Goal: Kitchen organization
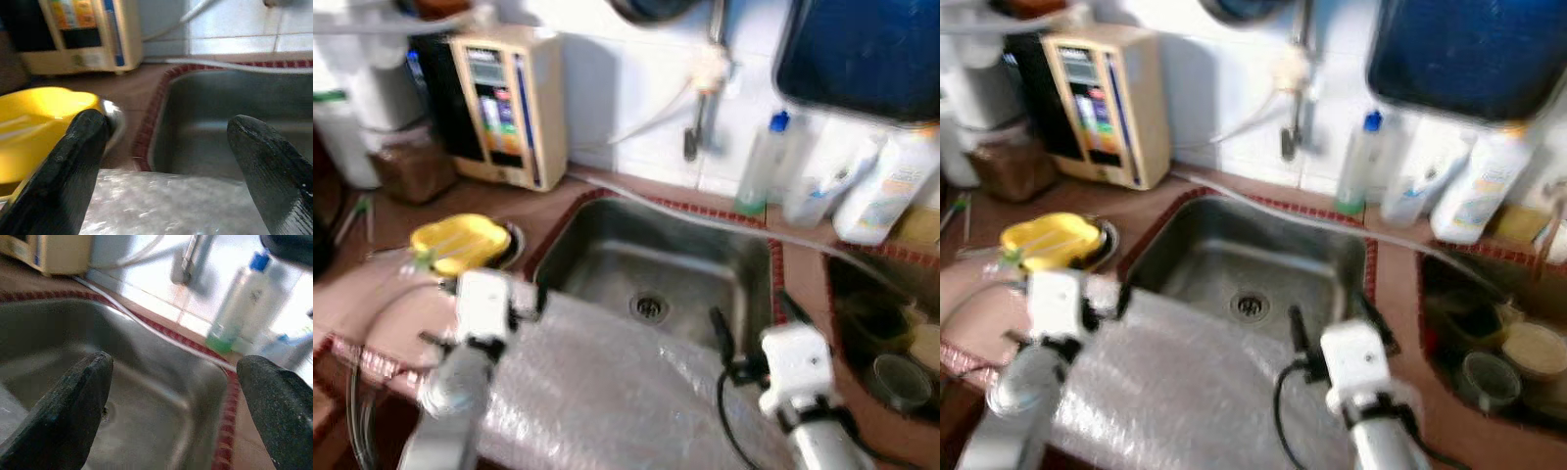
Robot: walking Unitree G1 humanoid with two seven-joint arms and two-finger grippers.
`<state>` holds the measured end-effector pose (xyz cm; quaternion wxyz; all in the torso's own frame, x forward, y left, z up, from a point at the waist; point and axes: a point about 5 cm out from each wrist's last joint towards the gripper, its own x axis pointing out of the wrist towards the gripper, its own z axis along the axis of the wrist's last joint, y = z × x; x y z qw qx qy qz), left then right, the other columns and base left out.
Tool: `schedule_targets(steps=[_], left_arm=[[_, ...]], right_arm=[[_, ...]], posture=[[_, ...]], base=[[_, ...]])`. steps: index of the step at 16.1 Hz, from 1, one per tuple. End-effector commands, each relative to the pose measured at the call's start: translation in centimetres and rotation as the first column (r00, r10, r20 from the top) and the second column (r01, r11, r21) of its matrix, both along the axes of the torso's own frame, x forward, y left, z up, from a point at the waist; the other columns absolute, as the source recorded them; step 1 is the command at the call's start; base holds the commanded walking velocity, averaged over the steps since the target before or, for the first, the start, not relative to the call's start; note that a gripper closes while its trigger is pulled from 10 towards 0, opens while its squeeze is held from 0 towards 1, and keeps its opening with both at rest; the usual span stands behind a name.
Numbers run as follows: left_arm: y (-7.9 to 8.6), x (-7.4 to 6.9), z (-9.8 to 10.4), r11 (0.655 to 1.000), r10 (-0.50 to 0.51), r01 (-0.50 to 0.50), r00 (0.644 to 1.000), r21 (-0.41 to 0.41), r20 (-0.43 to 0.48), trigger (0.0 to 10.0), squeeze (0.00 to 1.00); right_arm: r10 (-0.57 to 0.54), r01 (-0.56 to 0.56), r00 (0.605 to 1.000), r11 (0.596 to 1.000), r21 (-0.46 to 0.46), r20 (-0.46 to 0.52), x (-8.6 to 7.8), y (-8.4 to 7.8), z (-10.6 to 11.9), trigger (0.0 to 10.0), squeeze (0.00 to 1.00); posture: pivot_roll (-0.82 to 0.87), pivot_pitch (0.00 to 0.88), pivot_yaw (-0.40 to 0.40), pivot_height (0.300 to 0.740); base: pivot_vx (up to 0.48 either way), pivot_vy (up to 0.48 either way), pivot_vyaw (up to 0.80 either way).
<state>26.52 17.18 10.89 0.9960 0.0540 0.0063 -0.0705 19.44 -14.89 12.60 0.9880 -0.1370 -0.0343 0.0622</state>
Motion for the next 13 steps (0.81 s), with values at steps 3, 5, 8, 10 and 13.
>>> schedule_targets(steps=[3, 5, 8, 10, 13], left_arm=[[1.02, -0.09, -0.05, 1.0, 0.031, -0.031, 0.999, 0.003, -0.011, 10.0, 0.0], [0.86, -0.09, -0.12, 1.0, 0.026, -0.026, 0.999, -0.002, -0.019, 10.0, 0.0], [0.8, -0.11, -0.22, 1.0, 0.015, -0.016, 1.0, -0.003, -0.025, 10.0, 0.0], [0.81, -0.1, -0.23, 1.0, 0.008, -0.009, 1.0, -0.004, -0.028, 10.0, 0.0], [0.85, -0.04, -0.2, 1.0, 0.004, -0.004, 1.0, -0.004, -0.031, 10.0, 0.0]], right_arm=[[0.005, -0.005, 1.0, 1.0, 0.007, 0.006, 0.05, 0.22, 0.17, 10.0, 0.0], [0.006, -0.006, 1.0, 1.0, 0.007, 0.006, 0.07, 0.28, 0.15, 10.0, 0.0], [0.006, -0.006, 1.0, 1.0, 0.007, 0.004, 0.05, 0.26, 0.09, 10.0, 0.0], [0.006, -0.006, 1.0, 1.0, 0.008, 0.004, 0.08, 0.37, 0.06, 10.0, 0.0], [0.008, -0.008, 1.0, 1.0, 0.009, 0.002, 0.12, 0.43, -0.04, 10.0, 0.0]], posture=[[0.09, 0.0, -0.021, 0.74], [0.09, 0.0, -0.02, 0.74], [0.09, 0.0, -0.018, 0.74], [0.09, 0.0, -0.016, 0.74], [0.09, 0.0, -0.013, 0.74]], base=[[0.0, 0.0, 0.0], [0.0, 0.0, 0.0], [0.0, 0.306, 0.0], [0.0, 0.48, 0.0], [0.0, 0.48, 0.0]])
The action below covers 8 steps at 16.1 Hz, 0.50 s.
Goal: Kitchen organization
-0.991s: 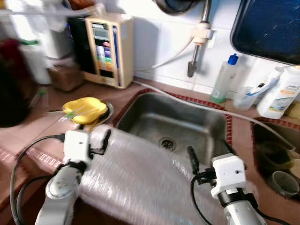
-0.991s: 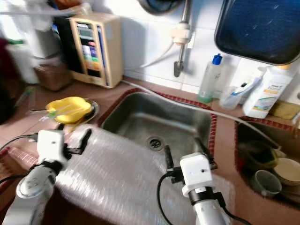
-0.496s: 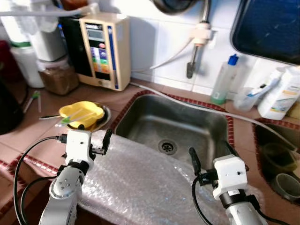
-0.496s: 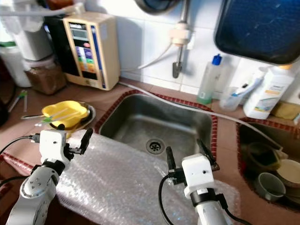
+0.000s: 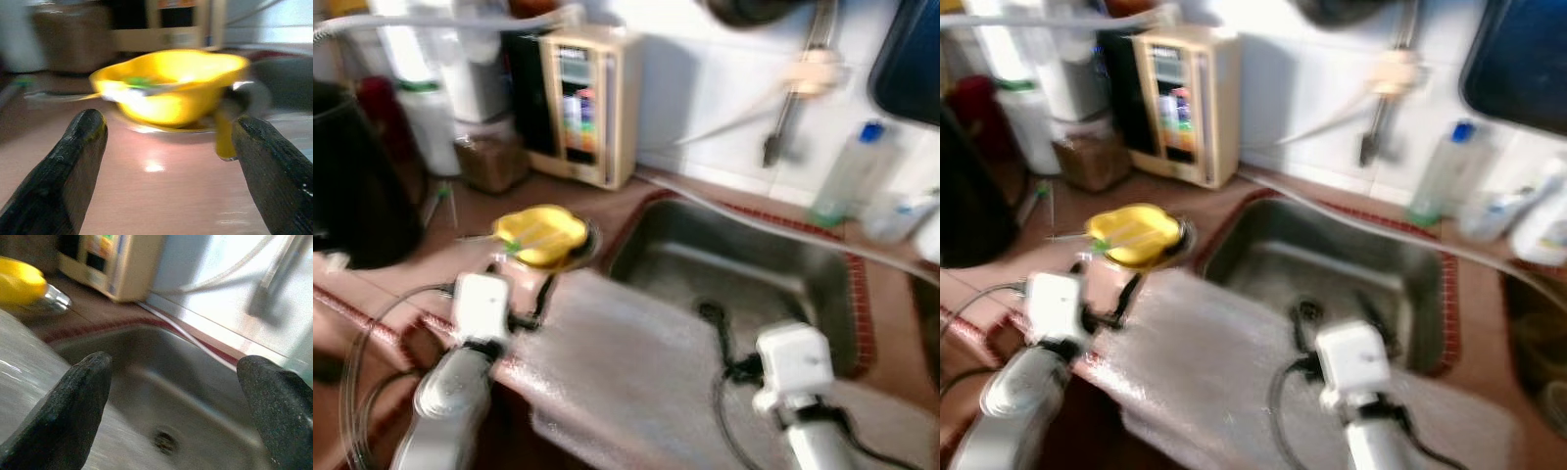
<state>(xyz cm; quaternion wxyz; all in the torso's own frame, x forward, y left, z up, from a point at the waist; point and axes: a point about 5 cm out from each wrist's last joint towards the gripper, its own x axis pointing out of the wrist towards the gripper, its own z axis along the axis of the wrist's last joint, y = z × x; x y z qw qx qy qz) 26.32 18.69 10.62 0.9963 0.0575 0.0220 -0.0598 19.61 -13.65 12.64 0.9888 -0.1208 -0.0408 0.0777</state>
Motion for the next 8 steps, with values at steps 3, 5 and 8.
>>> schedule_targets(steps=[3, 5, 8], left_arm=[[-0.61, 0.11, -0.02, 1.0, -0.024, 0.024, 1.0, -0.002, -0.009, 10.0, 0.0], [-0.9, -0.06, -0.06, 0.999, -0.048, 0.048, 0.999, 0.012, -0.003, 10.0, 0.0], [-1.28, -0.17, -0.03, 0.998, -0.067, 0.067, 0.998, 0.014, -0.004, 10.0, 0.0]], right_arm=[[-0.025, 0.025, 1.0, 0.999, -0.022, -0.005, 0.01, -0.71, -0.23, 10.0, 0.0], [-0.027, 0.027, 1.0, 0.999, -0.02, -0.006, 0.0, -0.67, -0.29, 10.0, 0.0], [-0.027, 0.027, 1.0, 0.999, -0.021, -0.007, 0.04, -0.68, -0.36, 10.0, 0.0]], posture=[[0.09, 0.0, -0.008, 0.74], [0.1, 0.0, -0.008, 0.74], [0.1, 0.0, -0.009, 0.74]], base=[[0.0, 0.283, 0.0], [0.0, 0.0, 0.0], [0.0, 0.0, 0.0]])
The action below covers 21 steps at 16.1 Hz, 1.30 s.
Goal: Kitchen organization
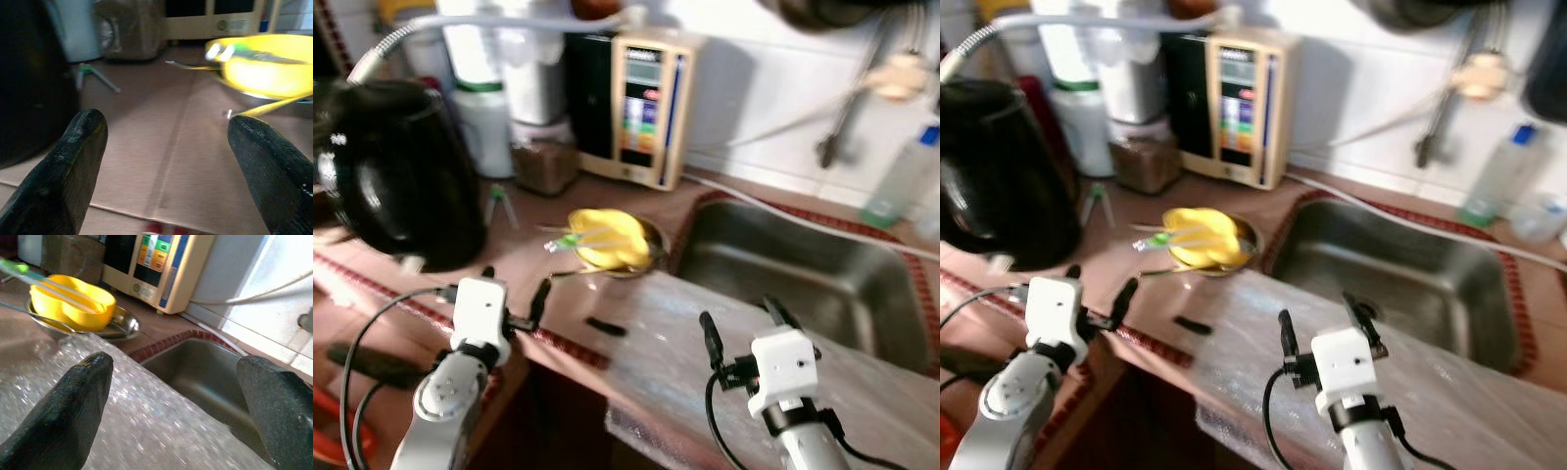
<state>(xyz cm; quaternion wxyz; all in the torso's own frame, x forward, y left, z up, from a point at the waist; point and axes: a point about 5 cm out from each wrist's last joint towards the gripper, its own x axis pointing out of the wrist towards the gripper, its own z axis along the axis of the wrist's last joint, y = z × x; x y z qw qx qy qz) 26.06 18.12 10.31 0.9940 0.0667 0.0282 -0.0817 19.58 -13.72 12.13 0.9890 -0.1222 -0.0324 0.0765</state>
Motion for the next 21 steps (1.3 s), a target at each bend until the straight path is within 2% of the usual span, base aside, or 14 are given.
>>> schedule_targets(steps=[1, 8, 11, 14, 16, 17, 19, 21], left_arm=[[-0.8, 0.1, 0.3, 1.0, -0.027, 0.027, 1.0, -0.008, 0.008, 10.0, 0.0], [-1.3, 0.2, 1.3, 0.998, -0.062, 0.063, 0.997, -0.009, 0.054, 10.0, 0.0], [-1.3, 0.2, 1.7, 0.995, -0.068, 0.071, 0.996, -0.065, 0.051, 10.0, 0.0], [-0.2, 0.1, 1.8, 0.991, 0.006, 0.0, 0.999, -0.137, 0.044, 10.0, 0.0], [0.1, 0.2, 2.1, 0.992, 0.028, -0.021, 0.998, -0.122, 0.053, 10.0, 0.0], [0.2, 0.0, 2.2, 0.989, 0.031, -0.021, 0.998, -0.146, 0.063, 10.0, 1.0], [0.1, -0.3, 2.1, 0.987, 0.028, -0.017, 0.997, -0.16, 0.065, 10.0, 1.0], [0.4, -0.2, 1.8, 0.985, 0.067, -0.059, 0.997, -0.161, 0.047, 10.0, 1.0]], right_arm=[[-0.022, 0.022, 1.0, 1.0, -0.017, 0.009, 0.1, -0.6, 0.1, 10.0, 0.0], [-0.017, 0.018, 1.0, 1.0, -0.021, 0.011, 0.2, -0.5, 0.0, 10.0, 0.0], [-0.006, 0.006, 1.0, 0.999, -0.031, 0.013, 0.1, -0.5, 0.0, 10.0, 0.0], [0.009, -0.008, 1.0, 0.999, -0.038, 0.027, 0.3, -0.6, 0.5, 10.0, 0.0], [0.015, -0.014, 0.999, 0.999, -0.04, 0.029, 0.3, -0.6, 0.6, 10.0, 0.0], [0.025, -0.024, 0.999, 0.999, -0.047, 0.027, 0.3, -0.7, 0.5, 10.0, 0.0], [0.031, -0.03, 0.999, 0.998, -0.051, 0.026, 0.4, -0.6, 0.5, 10.0, 0.0], [0.052, -0.051, 0.998, 0.998, -0.048, 0.025, 0.4, -0.4, 0.6, 10.0, 0.0]], posture=[[0.1, 0.0, -0.009, 0.74], [0.1, 0.0, -0.008, 0.74], [0.11, 0.0, -0.009, 0.74], [0.11, 0.0, -0.014, 0.74], [0.11, 0.0, -0.016, 0.74], [0.11, 0.0, -0.022, 0.74], [0.11, 0.0, -0.026, 0.74], [0.11, 0.0, -0.027, 0.74]], base=[[0.0, 0.0, 0.0], [0.0, 0.0, 0.0], [0.0, 0.0, 0.0], [0.0, 0.0, 0.0], [0.0, 0.0, 0.0], [0.0, 0.0, 0.0], [0.0, 0.0, 0.0], [0.0, 0.0, 0.0]])
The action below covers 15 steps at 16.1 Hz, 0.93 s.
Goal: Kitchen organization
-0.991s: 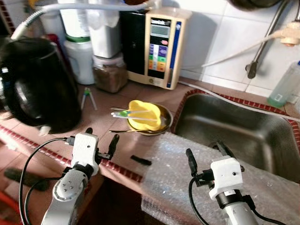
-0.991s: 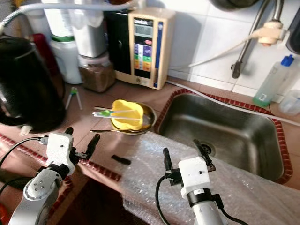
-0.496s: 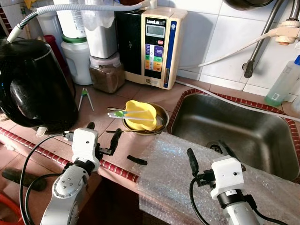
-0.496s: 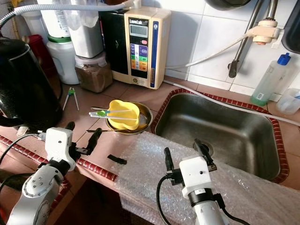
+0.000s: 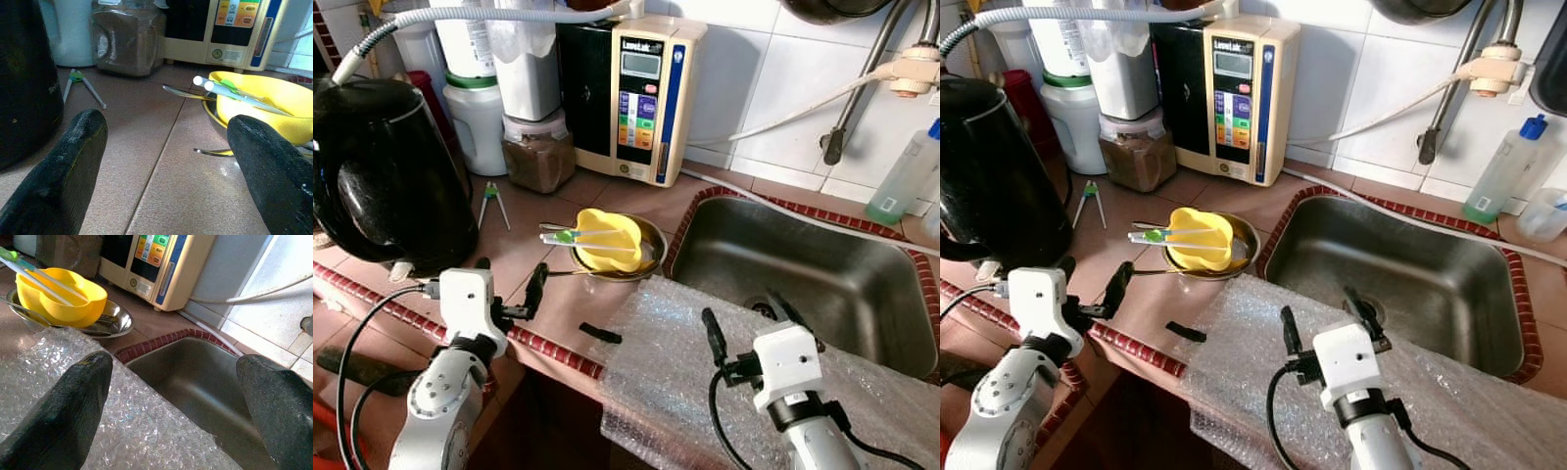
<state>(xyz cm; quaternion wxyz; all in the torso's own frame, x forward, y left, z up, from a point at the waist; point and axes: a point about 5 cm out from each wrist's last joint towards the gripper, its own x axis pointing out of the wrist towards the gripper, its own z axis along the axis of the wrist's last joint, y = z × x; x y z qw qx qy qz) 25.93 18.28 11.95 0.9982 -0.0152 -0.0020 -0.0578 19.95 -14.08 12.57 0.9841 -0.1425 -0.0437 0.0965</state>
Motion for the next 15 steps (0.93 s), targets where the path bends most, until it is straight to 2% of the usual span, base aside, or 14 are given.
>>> schedule_targets(steps=[1, 2, 3, 4, 6, 7, 8, 9, 13, 15], left_arm=[[0.2, -0.1, 0.0, 1.0, 0.014, -0.014, 1.0, -0.008, -0.006, 10.0, 1.0], [-0.1, -0.1, -0.4, 0.999, -0.016, 0.014, 0.999, -0.042, -0.033, 10.0, 1.0], [-1.0, -0.2, -1.2, 0.986, -0.111, 0.097, 0.989, -0.138, -0.102, 10.0, 1.0], [-1.5, -0.4, -1.6, 0.975, -0.156, 0.131, 0.98, -0.182, -0.127, 10.0, 1.0], [-1.9, -0.4, -1.8, 0.959, -0.2, 0.163, 0.969, -0.231, -0.144, 10.0, 1.0], [-2.1, -0.3, -2.3, 0.943, -0.217, 0.156, 0.957, -0.293, -0.19, 10.0, 1.0], [-2.3, -0.2, -2.9, 0.913, -0.248, 0.144, 0.939, -0.382, -0.239, 10.0, 0.0], [-2.2, 0.1, -3.2, 0.892, -0.258, 0.127, 0.931, -0.433, -0.258, 10.0, 0.0], [-2.4, 0.9, -3.6, 0.868, -0.27, 0.105, 0.92, -0.485, -0.284, 10.0, 0.0], [-3.0, 1.7, -3.5, 0.861, -0.268, 0.1, 0.922, -0.498, -0.279, 10.0, 0.0]], right_arm=[[0.03, -0.03, 1.0, 1.0, 0.002, 0.004, 0.0, 0.2, 0.3, 10.0, 0.0], [0.065, -0.065, 0.998, 0.997, 0.028, -0.007, -0.1, 0.6, 0.4, 10.0, 0.0], [0.101, -0.1, 0.995, 0.994, 0.054, -0.016, -0.2, 1.0, 0.6, 10.0, 0.0], [0.106, -0.105, 0.994, 0.993, 0.058, -0.016, -0.2, 1.1, 0.7, 10.0, 0.0], [0.098, -0.097, 0.995, 0.994, 0.053, -0.024, -0.2, 0.8, 0.5, 10.0, 0.0], [0.1, -0.098, 0.994, 0.994, 0.054, -0.031, -0.3, 0.7, 0.4, 10.0, 0.0], [0.101, -0.099, 0.994, 0.994, 0.052, -0.04, -0.4, 0.7, 0.3, 10.0, 0.0], [0.119, -0.116, 0.992, 0.991, 0.062, -0.048, -0.3, 0.8, 0.3, 10.0, 0.0], [0.185, -0.176, 0.98, 0.978, 0.111, -0.076, -0.3, 1.1, 0.4, 10.0, 0.0], [0.227, -0.201, 0.968, 0.957, 0.211, -0.106, -0.5, 1.3, 0.5, 10.0, 0.0]], posture=[[0.11, 0.0, -0.025, 0.74], [0.11, 0.0, -0.023, 0.74], [0.1, 0.0, -0.02, 0.74], [0.1, 0.0, -0.02, 0.74], [0.1, 0.0, -0.015, 0.74], [0.1, 0.0, -0.016, 0.74], [0.09, 0.0, -0.013, 0.74], [0.08, 0.0, -0.009, 0.74], [0.08, 0.0, -0.008, 0.74], [0.08, 0.0, -0.008, 0.74]], base=[[0.0, 0.0, 0.0], [0.0, 0.0, 0.0], [0.0, 0.0, 0.0], [0.0, 0.0, 0.0], [0.0, 0.0, 0.0], [0.0, 0.0, 0.0], [0.0, 0.0, 0.0], [0.0, 0.0, 0.0], [0.0, 0.0, 0.0], [0.0, 0.0, 0.0]])
